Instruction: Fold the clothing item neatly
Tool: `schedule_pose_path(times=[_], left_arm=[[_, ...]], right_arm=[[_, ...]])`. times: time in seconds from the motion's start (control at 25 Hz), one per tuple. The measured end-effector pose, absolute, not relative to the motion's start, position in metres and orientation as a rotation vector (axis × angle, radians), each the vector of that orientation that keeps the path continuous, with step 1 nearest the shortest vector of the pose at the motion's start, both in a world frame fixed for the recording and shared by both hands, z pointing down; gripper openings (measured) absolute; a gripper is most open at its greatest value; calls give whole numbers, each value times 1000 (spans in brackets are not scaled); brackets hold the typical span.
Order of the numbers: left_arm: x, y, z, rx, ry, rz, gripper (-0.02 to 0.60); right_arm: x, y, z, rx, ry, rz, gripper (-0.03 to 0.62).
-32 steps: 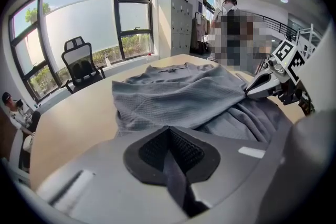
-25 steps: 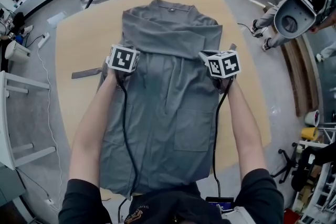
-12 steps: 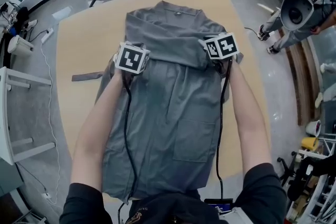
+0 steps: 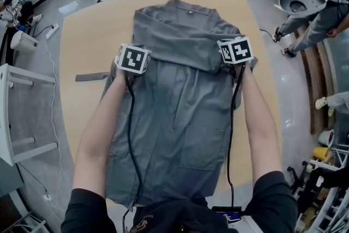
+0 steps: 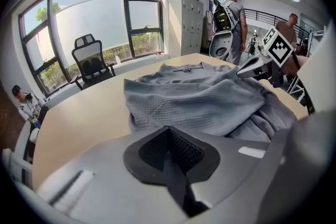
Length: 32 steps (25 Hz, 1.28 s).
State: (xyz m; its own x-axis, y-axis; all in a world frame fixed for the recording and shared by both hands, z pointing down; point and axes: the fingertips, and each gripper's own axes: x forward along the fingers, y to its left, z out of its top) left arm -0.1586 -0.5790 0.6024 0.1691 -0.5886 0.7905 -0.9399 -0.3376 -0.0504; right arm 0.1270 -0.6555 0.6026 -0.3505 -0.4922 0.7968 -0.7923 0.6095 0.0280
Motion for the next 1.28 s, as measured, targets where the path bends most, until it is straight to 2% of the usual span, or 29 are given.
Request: schedule_pose_path(times=[0.36,0.88,1.28], left_arm=[[-168,-528,564,2041,-1453,962,8],[-188,-368,503,2222,-1337,858,8],[-204,-269,469,2304,-1277,692,8]], right_arm=[[124,-593,553,1039,-2191,532,3],[129,-380,478,1180,-2219,504,3],[116,-214,487,1284,-2198,647,3]])
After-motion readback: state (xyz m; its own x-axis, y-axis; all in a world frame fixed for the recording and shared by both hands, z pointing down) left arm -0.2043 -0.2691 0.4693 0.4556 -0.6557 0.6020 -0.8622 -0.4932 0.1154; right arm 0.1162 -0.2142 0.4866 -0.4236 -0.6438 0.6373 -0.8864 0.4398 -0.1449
